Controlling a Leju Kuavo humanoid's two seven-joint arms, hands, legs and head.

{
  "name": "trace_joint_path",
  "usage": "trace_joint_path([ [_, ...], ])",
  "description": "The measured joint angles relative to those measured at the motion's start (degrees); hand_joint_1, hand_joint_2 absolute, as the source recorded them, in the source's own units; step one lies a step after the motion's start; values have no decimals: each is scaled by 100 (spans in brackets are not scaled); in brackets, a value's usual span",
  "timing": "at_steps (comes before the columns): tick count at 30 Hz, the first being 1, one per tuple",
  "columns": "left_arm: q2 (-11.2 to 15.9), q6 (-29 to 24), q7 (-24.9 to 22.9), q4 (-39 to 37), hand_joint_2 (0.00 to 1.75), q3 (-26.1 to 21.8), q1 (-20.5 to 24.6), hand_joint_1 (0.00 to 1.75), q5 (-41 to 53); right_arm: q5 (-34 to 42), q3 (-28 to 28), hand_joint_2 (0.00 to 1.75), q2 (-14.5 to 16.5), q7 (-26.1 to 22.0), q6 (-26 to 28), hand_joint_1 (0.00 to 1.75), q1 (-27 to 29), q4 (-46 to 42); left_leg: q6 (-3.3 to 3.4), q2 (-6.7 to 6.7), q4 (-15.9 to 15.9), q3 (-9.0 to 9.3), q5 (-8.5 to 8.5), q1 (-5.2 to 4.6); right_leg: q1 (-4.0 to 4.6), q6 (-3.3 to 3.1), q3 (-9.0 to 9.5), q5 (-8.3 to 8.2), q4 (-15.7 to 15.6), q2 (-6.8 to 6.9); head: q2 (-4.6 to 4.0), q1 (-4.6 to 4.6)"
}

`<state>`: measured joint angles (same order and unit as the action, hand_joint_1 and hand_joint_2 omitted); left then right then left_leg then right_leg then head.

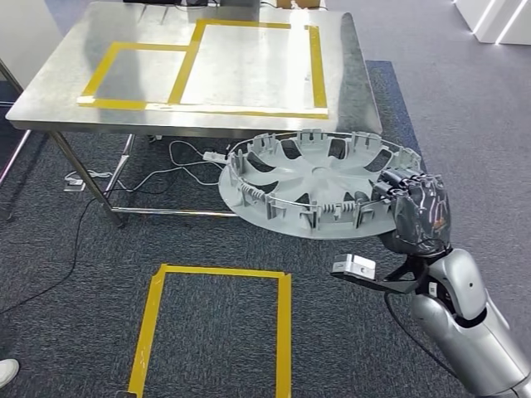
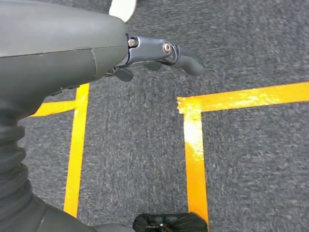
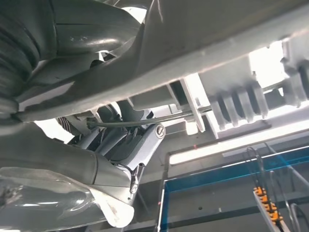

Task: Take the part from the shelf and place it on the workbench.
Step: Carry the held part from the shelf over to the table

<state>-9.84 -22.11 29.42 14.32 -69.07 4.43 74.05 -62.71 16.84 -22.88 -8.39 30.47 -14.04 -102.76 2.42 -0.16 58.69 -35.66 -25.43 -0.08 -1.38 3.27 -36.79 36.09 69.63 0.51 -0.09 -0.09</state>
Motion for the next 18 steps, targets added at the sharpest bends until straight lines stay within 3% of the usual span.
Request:
trace_joint_path([
  [1,1,4,5,0,175,0,1,0,1,1,1,175,2,1,6,175,4,14,13,-17,1,6,-8,-10,5,1,-214,83,346,-21,0,3],
  [2,2,7,8,0,175,0,1,0,2,1,4,175,4,1,8,175,10,27,22,-37,2,16,-16,-20,11,-6,-340,46,496,-27,0,4],
  [3,3,7,10,0,175,0,0,0,2,1,9,175,5,2,8,175,15,38,27,-59,4,30,-24,-28,16,-20,-364,-99,431,-29,0,3],
  [5,4,10,15,-1,175,0,1,0,2,1,15,175,7,2,9,175,14,52,23,-106,8,67,-46,-41,30,-81,-106,-586,-291,-40,0,4],
  [7,3,36,20,-1,175,0,3,0,1,1,16,175,9,2,16,175,-11,60,-6,-142,22,69,-64,-64,52,-140,201,-842,-945,-54,0,1],
  [10,12,210,55,-1,175,0,-7,0,-7,5,17,175,21,2,37,175,-53,72,-87,-162,27,48,-57,-68,70,-188,299,-830,-1116,-51,0,-7],
  [12,33,354,90,-2,175,0,-8,0,-16,12,20,175,35,4,37,175,-89,83,-155,-143,141,10,-148,-65,43,-236,326,-851,-1155,-34,0,-19],
  [13,44,404,109,-2,175,0,-5,0,-20,17,22,175,46,5,35,175,-116,89,-194,-122,344,-73,-273,-57,25,-261,343,-859,-1175,-22,0,-28],
  [16,56,459,146,-2,175,1,-4,0,-15,28,55,175,87,2,22,175,-195,115,-289,-61,1391,-561,-732,3,17,-296,365,-850,-1180,-5,0,-42],
  [17,58,464,148,-2,175,2,-5,0,-10,28,73,175,102,1,16,175,-214,126,-306,-56,1591,-664,-759,18,17,-297,371,-844,-1179,-3,0,-43],
  [18,62,469,148,-2,175,3,-4,0,-5,27,91,175,115,0,10,175,-231,135,-316,-54,1582,-671,-676,30,16,-294,381,-837,-1178,-2,0,-43],
])
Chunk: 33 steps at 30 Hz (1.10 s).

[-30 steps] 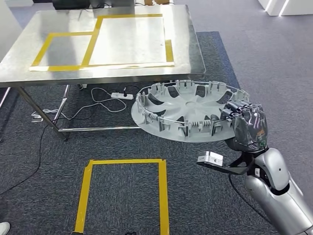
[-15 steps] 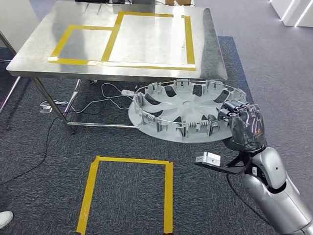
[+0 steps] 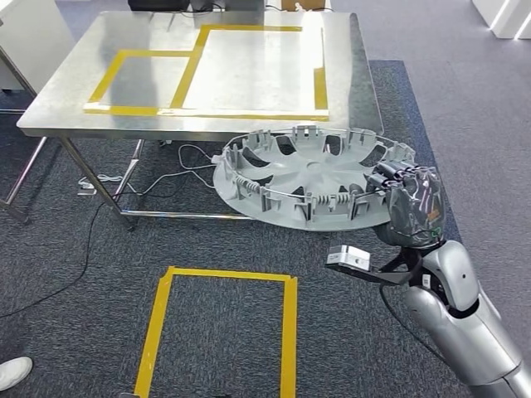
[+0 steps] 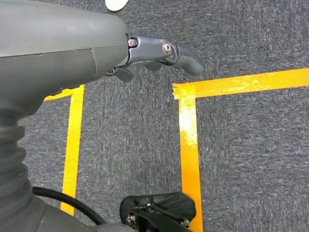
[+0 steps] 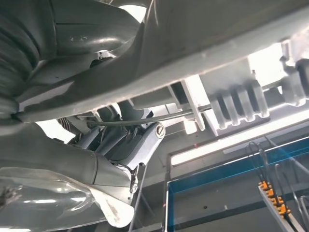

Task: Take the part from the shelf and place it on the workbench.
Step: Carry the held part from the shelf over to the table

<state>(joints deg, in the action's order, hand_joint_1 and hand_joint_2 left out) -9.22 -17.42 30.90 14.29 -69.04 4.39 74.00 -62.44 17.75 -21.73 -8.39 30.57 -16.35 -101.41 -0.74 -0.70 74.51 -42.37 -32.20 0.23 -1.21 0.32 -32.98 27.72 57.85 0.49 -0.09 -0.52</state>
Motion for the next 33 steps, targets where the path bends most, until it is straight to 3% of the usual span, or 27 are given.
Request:
trace_joint_path([
  [1,5,3,1,1,175,1,1,0,4,-2,16,175,11,0,-6,175,-17,7,-1,4,-242,106,180,9,-1,9,17,10,1,0,0,0],
  [3,17,9,1,1,175,4,6,0,11,-11,44,175,31,1,-22,175,-73,14,20,30,-1016,468,555,14,7,47,49,39,6,0,0,-1],
  [5,20,19,0,0,175,8,17,0,22,-30,67,175,46,3,-48,175,-167,22,59,47,-1483,675,664,2,27,104,40,59,18,-5,0,4],
  [8,17,33,1,1,175,18,24,0,34,-48,120,175,72,4,-94,175,-314,39,156,39,-1555,692,628,-5,26,202,28,74,-7,0,0,9],
  [10,16,34,5,2,175,27,32,0,40,-54,154,175,81,2,-115,175,-407,48,233,31,-1591,725,631,11,17,253,-62,204,173,-7,0,19],
  [13,9,34,7,2,175,39,42,0,46,-58,184,175,93,1,-131,175,-531,66,301,22,-1601,744,609,1,16,274,-630,672,1268,-28,0,31],
  [14,6,34,7,2,175,45,41,0,49,-58,193,175,98,4,-138,175,-556,76,311,17,-1600,753,598,-7,17,273,-821,743,1586,-30,0,32],
  [16,4,35,7,2,175,52,38,0,52,-60,208,175,103,10,-149,175,-580,91,319,9,-1599,770,583,-15,17,265,-1000,731,1833,-31,0,32],
  [19,4,35,7,2,175,54,38,0,53,-60,214,175,103,12,-153,175,-582,96,319,5,-1599,777,578,-16,17,262,-1006,687,1813,-31,0,32],
  [21,4,35,7,2,175,57,39,0,56,-60,220,175,103,13,-158,175,-585,104,316,-6,-1598,803,562,-17,17,248,-914,502,1583,-31,0,33],
  [23,-3,36,9,1,175,64,43,0,55,-69,259,175,110,14,-175,175,-662,122,255,-31,-1591,865,502,-32,43,167,-495,125,705,-37,0,34],
  [25,-7,38,11,1,175,69,48,0,51,-89,304,175,128,15,-203,175,-765,137,148,-38,-1556,896,417,-47,44,70,-130,-76,13,-38,0,28],
  [27,-1,38,13,2,175,71,53,0,51,-103,325,175,150,24,-228,175,-820,143,67,-15,-1236,759,245,-39,17,14,-62,-55,-28,-23,0,14],
  [30,1,37,12,2,175,72,37,0,51,-132,368,175,163,63,-248,175,-872,168,1,8,-147,181,-130,-4,17,-36,21,10,-31,-12,0,8],
  [31,1,37,10,2,175,72,26,0,51,-138,391,175,164,75,-254,175,-876,180,-6,9,27,53,-105,3,18,-39,58,39,-30,-15,0,7],
  [32,1,38,10,2,175,72,19,0,52,-142,414,175,165,81,-260,175,-878,191,-4,11,-24,29,38,6,19,-34,103,74,-30,-21,0,5],
  [33,1,39,9,2,175,72,15,0,55,-144,434,175,165,88,-264,175,-878,202,11,12,-301,113,281,7,19,-25,159,115,-30,-25,0,7],
])
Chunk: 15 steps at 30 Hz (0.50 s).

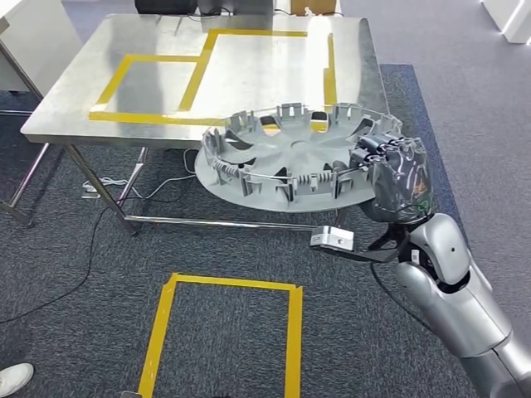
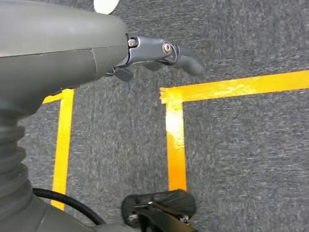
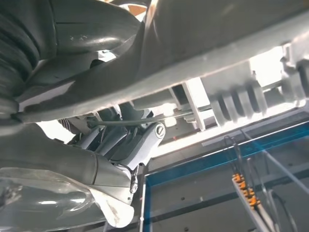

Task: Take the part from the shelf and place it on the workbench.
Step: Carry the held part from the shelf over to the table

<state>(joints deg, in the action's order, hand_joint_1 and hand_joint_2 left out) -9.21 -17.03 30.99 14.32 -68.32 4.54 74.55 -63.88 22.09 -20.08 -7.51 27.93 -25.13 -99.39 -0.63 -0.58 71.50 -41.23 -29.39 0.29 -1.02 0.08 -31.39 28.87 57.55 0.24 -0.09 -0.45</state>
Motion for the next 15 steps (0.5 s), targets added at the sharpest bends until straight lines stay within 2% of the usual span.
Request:
trace_joint_path([
  [1,3,3,0,-1,175,2,-3,0,3,-3,14,175,0,5,-3,175,-1,8,28,3,-397,142,260,-3,0,14,50,44,-3,-2,0,-1],
  [2,8,8,0,-1,175,3,-5,0,5,-5,23,175,0,12,-4,175,-6,16,65,7,-762,291,427,-17,10,39,89,87,-2,-5,0,0],
  [3,11,11,1,-1,175,7,-5,0,11,-7,27,175,-1,21,-3,175,-12,22,101,14,-1051,411,496,-30,17,69,108,120,-3,-8,0,1],
  [4,15,15,2,-1,175,12,-9,0,20,-9,28,175,-1,31,-2,175,-19,26,130,19,-1203,475,485,-45,22,100,113,138,-16,-10,0,4],
  [7,8,21,4,-2,175,39,-25,0,49,-10,28,175,-8,62,1,175,-13,31,201,16,-1328,574,389,-37,22,200,134,131,5,-13,0,14],
  [8,4,17,4,-2,175,48,-28,0,52,-9,24,175,-25,68,2,175,-1,27,230,7,-1354,621,374,-22,19,225,95,154,105,-14,0,16],
  [9,0,11,5,-2,175,57,-27,0,55,-4,17,175,-50,75,5,175,12,19,257,-2,-1370,666,358,-11,17,240,-6,216,285,-15,0,25],
  [10,-4,4,5,-2,175,65,-27,0,58,4,3,175,-82,84,8,175,39,4,280,-9,-1380,699,337,-6,14,250,-183,309,575,-17,0,31],
  [12,-25,-6,7,-2,175,77,-38,0,65,24,-26,175,-133,104,14,175,130,-28,309,-19,-1379,760,270,-11,19,262,-663,545,1288,-17,0,42],
  [13,-37,-9,7,-2,175,80,-52,0,69,31,-38,175,-152,113,15,175,198,-38,310,-21,-1378,811,224,-13,22,264,-878,597,1535,-17,0,41],
  [14,-48,-10,7,-2,175,83,-66,0,75,36,-44,175,-172,118,15,175,265,-43,310,-23,-1378,875,172,-15,25,262,-1004,553,1598,-17,0,43],
  [15,-53,-11,6,-2,175,84,-76,0,81,37,-46,175,-193,119,14,175,324,-46,305,-25,-1377,952,115,-16,26,253,-1031,398,1461,-16,0,44],
])
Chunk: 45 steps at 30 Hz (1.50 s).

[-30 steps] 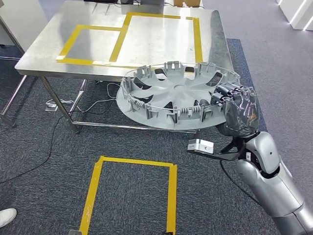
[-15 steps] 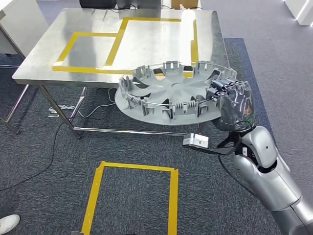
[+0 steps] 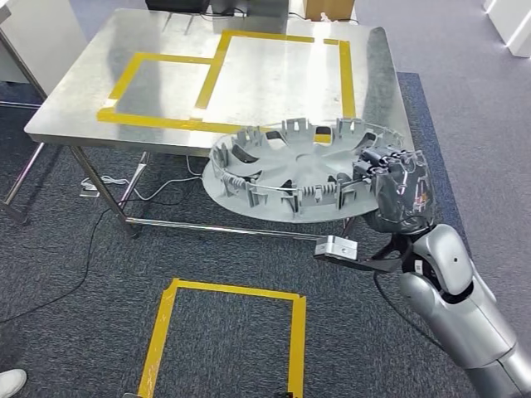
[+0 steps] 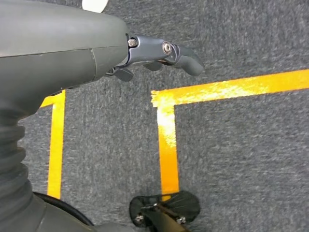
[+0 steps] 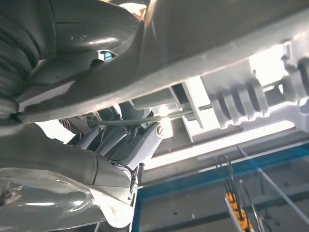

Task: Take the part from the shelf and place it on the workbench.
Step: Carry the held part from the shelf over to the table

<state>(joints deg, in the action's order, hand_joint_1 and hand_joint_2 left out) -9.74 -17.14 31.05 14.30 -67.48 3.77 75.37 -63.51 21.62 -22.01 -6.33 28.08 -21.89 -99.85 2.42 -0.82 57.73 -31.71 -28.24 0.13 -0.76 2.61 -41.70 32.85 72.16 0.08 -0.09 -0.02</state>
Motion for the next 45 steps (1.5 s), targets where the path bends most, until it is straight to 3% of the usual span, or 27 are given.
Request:
trace_joint_path([
  [2,-7,-1,-1,-1,175,2,-7,0,12,3,-7,175,-35,-4,-1,175,80,-13,-24,0,0,166,-125,-2,6,-30,185,-537,-721,2,0,-1],
  [3,-8,-2,-2,-1,175,3,-3,0,16,2,-13,175,-45,-7,-2,175,96,-18,-49,0,2,225,-181,-6,20,-49,283,-688,-1055,7,0,-2],
  [5,-12,0,-3,-1,175,5,8,0,22,0,-42,175,-60,-10,-2,175,114,-45,-119,6,4,277,-261,-12,53,-111,412,-774,-1365,8,0,-6],
  [8,-16,0,-3,-1,175,9,9,0,26,-10,-91,175,-76,-8,-4,175,164,-109,-206,20,123,316,-290,-12,47,-226,576,-711,-1416,0,0,-13],
  [10,-12,-3,-4,-1,175,10,20,0,26,-16,-107,175,-84,-5,-5,175,195,-139,-260,31,622,72,-360,-1,26,-280,718,-641,-1440,5,0,-23],
  [12,-12,-4,-4,-1,175,10,17,0,26,-16,-122,175,-88,-3,-5,175,205,-155,-309,38,1339,-388,-608,15,24,-307,828,-545,-1444,3,0,-32],
  [14,-12,-3,-4,-1,175,10,-4,0,26,-16,-125,175,-87,-3,-7,175,231,-161,-324,39,1647,-726,-817,22,25,-309,967,-432,-1445,-14,0,-32],
  [15,-12,-3,-4,-1,175,9,-13,0,27,-16,-125,175,-87,-3,-7,175,249,-163,-316,39,1549,-782,-770,21,25,-304,1054,-368,-1445,-22,0,-34],
  [16,-12,-2,-4,-1,175,10,-18,0,28,-16,-125,175,-87,-3,-8,175,265,-164,-296,40,1285,-765,-581,16,25,-296,1149,-302,-1447,-25,0,-33],
  [18,-9,-3,-4,-1,175,10,-29,0,37,-16,-126,175,-87,-3,-9,175,290,-164,-222,45,605,-670,15,-14,29,-256,1290,-168,-1450,-26,0,-32],
  [19,-7,-4,-8,-1,175,11,-33,0,45,-17,-131,175,-90,-3,-9,175,297,-167,-179,47,363,-631,225,-35,33,-222,1328,-106,-1461,-29,0,-27],
  [20,-6,-5,-11,-1,175,13,-39,0,53,-19,-140,175,-93,-3,-10,175,308,-174,-136,46,221,-608,342,-53,34,-181,1377,-72,-1470,-34,0,-27],
  [21,-5,-7,-15,-1,175,17,-40,0,58,-20,-151,175,-97,-3,-11,175,319,-185,-98,46,176,-592,333,-66,36,-132,1437,-68,-1477,-40,0,-25],
  [23,-11,-12,-17,-1,175,33,-36,0,68,-20,-184,175,-116,-3,-14,175,339,-216,-27,34,92,-477,346,-47,31,-59,1460,-88,-1431,-38,0,-18],
  [24,-11,-14,-18,-1,175,43,-28,0,72,-21,-200,175,-125,-4,-15,175,340,-228,-2,29,65,-419,337,-35,29,-32,1368,-98,-1278,-32,0,0],
  [26,-8,-16,-19,-1,175,60,-11,0,78,-21,-230,175,-137,-7,-19,175,340,-242,34,18,36,-330,289,-21,21,3,960,15,-658,-24,0,45],
  [28,-13,-14,-25,-1,175,79,-11,0,82,-22,-243,175,-138,-9,-28,175,358,-248,55,14,35,-261,203,-26,20,30,447,303,-16,-22,0,60],
  [29,-16,-13,-29,-1,175,87,-18,0,84,-22,-244,175,-138,-10,-38,175,377,-248,59,10,35,-206,153,-31,20,35,278,389,108,-22,0,61],
  [30,-18,-12,-33,-1,175,93,-24,0,85,-24,-245,175,-139,-10,-51,175,396,-247,60,3,35,-136,99,-37,21,31,206,342,39,-22,0,63],
  [31,-19,-11,-36,-1,175,97,-25,0,86,-25,-245,175,-143,-11,-63,175,409,-246,59,-3,35,-56,43,-45,23,12,233,149,-218,-22,0,66],
  [33,-23,-7,-37,-2,175,101,-20,0,85,-27,-247,175,-155,-19,-77,175,415,-246,45,-10,33,90,-67,-64,42,-59,410,-397,-943,-16,0,58],
  [35,-31,-2,-37,-4,175,104,-5,0,85,-30,-252,175,-164,-30,-83,175,400,-251,-8,-11,18,155,-150,-72,80,-144,540,-632,-1357,-9,0,39],
  [38,-38,3,-37,-8,175,108,-2,0,86,-35,-266,175,-170,-34,-91,175,397,-267,-102,0,97,198,-162,-79,80,-258,694,-651,-1470,-8,0,28],
  [40,-31,2,-37,-9,175,109,12,0,87,-38,-267,175,-170,-32,-98,175,397,-268,-154,13,421,90,-249,-73,44,-308,837,-624,-1525,2,0,11],
  [43,-25,4,-37,-9,175,110,29,0,87,-41,-264,175,-170,-28,-101,175,385,-269,-257,24,1386,-493,-641,-13,37,-334,966,-515,-1541,5,0,-13],
  [44,-24,4,-38,-9,175,110,25,0,87,-42,-261,175,-170,-29,-104,175,392,-269,-283,26,1580,-658,-713,4,35,-330,1016,-470,-1540,1,0,-14],
  [45,-22,4,-39,-9,175,111,21,0,87,-43,-254,175,-170,-29,-109,175,399,-268,-300,29,1603,-751,-676,18,31,-321,1077,-421,-1540,-4,0,-13],
])
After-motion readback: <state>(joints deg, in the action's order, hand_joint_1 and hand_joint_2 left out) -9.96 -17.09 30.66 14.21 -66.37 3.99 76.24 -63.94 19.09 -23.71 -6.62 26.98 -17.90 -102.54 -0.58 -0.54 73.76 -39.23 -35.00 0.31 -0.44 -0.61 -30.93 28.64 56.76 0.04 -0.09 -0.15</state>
